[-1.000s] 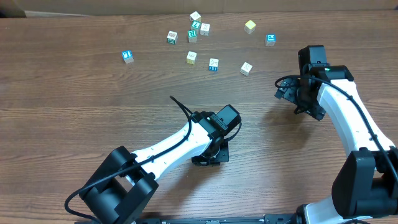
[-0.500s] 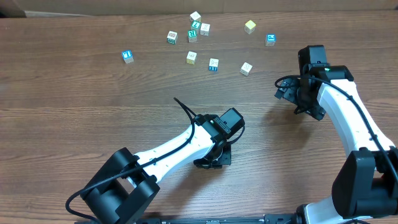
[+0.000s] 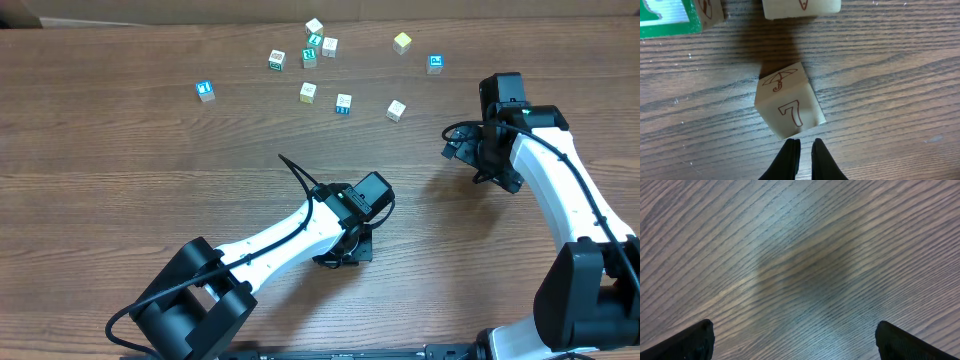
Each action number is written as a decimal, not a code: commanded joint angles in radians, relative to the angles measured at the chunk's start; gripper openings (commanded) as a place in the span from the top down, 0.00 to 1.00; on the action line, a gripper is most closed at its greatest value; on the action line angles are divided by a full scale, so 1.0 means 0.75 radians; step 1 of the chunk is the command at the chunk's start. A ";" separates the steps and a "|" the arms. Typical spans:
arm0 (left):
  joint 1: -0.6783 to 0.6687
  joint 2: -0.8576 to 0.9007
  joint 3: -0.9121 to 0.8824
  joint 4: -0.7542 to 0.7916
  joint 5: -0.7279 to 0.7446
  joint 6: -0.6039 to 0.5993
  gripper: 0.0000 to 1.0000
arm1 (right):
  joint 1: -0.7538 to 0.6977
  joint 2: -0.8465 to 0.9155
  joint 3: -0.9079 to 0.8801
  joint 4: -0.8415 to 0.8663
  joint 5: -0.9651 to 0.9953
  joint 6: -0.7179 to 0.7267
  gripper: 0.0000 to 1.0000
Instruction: Form a circle
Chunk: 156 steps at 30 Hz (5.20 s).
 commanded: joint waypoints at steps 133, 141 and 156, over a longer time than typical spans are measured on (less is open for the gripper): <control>0.036 0.017 -0.004 0.080 -0.094 0.100 0.50 | -0.005 -0.024 0.015 0.003 0.014 0.001 0.00; 0.036 0.017 -0.004 0.080 -0.119 0.081 0.52 | -0.005 -0.024 0.015 0.003 0.014 0.001 0.00; 0.035 0.037 -0.004 0.086 -0.142 0.066 0.54 | -0.005 -0.024 0.015 0.003 0.014 0.000 0.00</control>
